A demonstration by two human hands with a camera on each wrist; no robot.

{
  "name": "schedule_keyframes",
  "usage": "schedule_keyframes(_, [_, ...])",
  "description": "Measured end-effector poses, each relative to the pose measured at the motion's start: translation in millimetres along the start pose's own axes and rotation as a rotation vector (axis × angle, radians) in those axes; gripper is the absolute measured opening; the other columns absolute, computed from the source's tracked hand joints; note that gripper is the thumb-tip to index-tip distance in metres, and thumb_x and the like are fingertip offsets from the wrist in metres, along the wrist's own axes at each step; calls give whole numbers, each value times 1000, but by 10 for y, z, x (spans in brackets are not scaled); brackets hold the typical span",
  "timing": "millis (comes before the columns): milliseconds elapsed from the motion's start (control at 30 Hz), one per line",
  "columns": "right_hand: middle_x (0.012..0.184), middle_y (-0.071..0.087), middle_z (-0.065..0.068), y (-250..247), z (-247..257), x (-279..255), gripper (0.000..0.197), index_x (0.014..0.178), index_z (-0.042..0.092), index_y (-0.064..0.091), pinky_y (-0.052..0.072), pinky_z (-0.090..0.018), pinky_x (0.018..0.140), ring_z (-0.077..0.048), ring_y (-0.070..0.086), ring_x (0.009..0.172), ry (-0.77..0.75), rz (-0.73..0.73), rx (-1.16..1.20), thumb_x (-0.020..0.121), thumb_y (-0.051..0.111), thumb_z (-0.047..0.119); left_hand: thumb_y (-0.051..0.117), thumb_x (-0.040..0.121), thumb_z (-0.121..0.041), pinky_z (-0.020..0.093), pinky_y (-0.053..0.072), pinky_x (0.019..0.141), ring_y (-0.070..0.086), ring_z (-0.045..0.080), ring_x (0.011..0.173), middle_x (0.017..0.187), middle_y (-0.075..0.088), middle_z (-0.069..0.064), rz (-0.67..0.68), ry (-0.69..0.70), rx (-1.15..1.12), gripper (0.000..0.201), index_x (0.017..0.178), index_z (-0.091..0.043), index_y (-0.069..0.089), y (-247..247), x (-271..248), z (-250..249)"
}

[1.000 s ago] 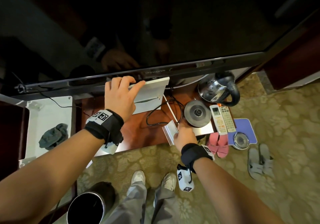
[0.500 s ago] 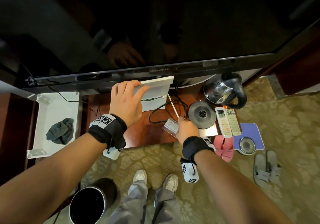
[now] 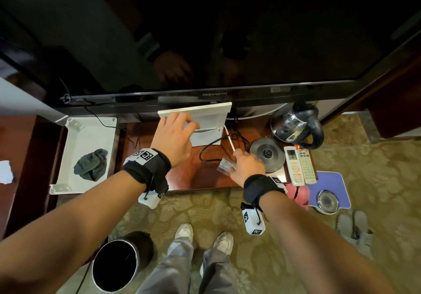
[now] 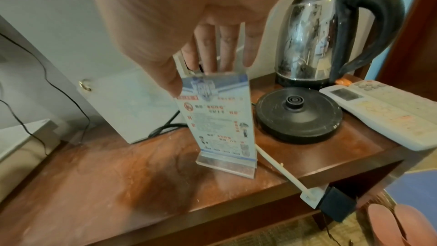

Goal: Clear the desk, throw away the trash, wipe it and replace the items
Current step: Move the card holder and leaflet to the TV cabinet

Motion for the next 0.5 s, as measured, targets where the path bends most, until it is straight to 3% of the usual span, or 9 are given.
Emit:
schedule_keyframes(67, [119, 62, -4, -161, 34, -54, 42, 124, 22, 48, 44, -41, 96, -27, 54, 116, -28, -35, -9, 87, 60, 40, 70, 68, -12, 39, 39, 77, 49, 28, 99, 110, 55, 5, 62, -11, 25, 44, 111, -18, 63, -65, -17, -49])
schedule_keyframes(233, [120, 62, 1, -654, 194, -236, 37, 124, 26, 53, 40, -41, 97, -24, 51, 117, -139, -160, -7, 90, 53, 42, 58, 86, -28, 40, 37, 95, 46, 23, 116, 125, 52, 0, 221, -131, 81, 43, 128, -25, 53, -256, -134, -73])
schedule_keyframes(367, [119, 63, 2, -1010, 507, -335, 38, 125, 27, 54, 39, -40, 95, -23, 51, 114, -265, -225, -36, 91, 48, 43, 50, 92, -40, 41, 37, 96, 46, 23, 119, 128, 51, 0, 211, -313, 75, 43, 133, -27, 48, -416, -434, 107])
schedule_keyframes(500, [125, 61, 0, -1154, 1008, -528, 41, 128, 25, 54, 37, -41, 100, -24, 50, 119, -366, -236, -76, 93, 46, 45, 46, 92, -45, 43, 39, 93, 48, 26, 117, 126, 53, 2, 152, -461, 65, 43, 132, -27, 51, -651, -938, 321])
Point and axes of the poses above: each hand's wrist, its own x-axis towards the middle knuckle, its own y-axis out of the palm, z = x × y, the point moved 4 cm from there along x, towards the middle knuckle
